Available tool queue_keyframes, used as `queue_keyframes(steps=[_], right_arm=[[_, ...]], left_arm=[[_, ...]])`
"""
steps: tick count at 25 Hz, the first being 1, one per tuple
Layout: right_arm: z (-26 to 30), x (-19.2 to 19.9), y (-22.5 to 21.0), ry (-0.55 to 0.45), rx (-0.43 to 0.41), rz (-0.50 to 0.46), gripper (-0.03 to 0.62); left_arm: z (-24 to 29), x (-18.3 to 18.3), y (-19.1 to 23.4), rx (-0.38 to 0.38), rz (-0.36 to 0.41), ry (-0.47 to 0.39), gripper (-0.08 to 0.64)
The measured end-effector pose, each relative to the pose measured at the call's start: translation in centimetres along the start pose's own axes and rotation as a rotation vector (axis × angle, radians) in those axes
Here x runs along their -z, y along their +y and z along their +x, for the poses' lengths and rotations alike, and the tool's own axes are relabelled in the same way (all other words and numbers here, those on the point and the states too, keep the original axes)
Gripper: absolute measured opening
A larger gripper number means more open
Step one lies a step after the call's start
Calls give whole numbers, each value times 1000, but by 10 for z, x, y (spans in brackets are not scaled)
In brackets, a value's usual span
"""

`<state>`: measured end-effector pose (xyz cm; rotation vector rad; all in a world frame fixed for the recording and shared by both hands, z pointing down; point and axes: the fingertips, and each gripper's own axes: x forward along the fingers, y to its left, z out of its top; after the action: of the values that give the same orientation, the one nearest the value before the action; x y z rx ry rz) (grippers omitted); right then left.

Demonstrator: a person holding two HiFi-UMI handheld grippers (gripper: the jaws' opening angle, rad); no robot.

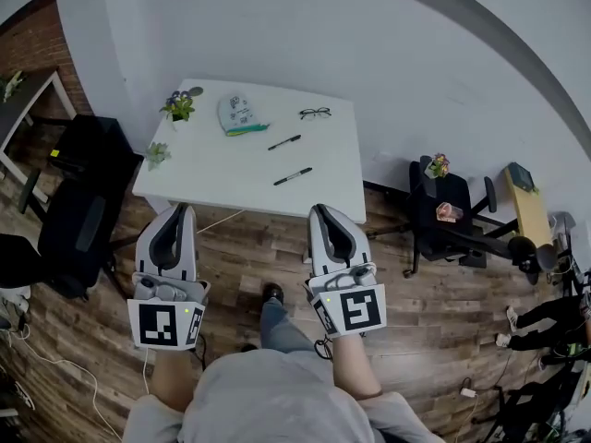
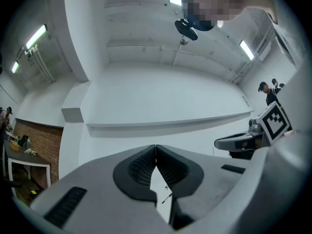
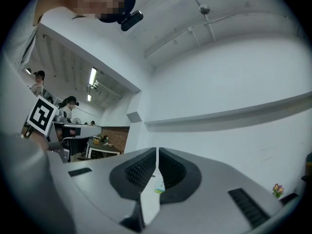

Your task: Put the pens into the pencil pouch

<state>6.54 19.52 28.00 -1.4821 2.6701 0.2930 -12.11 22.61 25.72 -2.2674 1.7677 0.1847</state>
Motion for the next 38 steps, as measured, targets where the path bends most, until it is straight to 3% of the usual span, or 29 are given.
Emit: queue_keyframes(steps=[10,22,31,38], right_arm=[[109,9,-67,-29,-70,-4,37],[197,26,-135,-65,-141,-1,37],[246,56,-145,-28,-188,39,37],[290,70,-149,-6,-165,39,37]], left_arm=[[109,19,22,-58,19,-4,25],[207,42,26,-118,53,-16,25],[245,75,43,-135,43,46,25],[286,108,68,-96,50,92,25]])
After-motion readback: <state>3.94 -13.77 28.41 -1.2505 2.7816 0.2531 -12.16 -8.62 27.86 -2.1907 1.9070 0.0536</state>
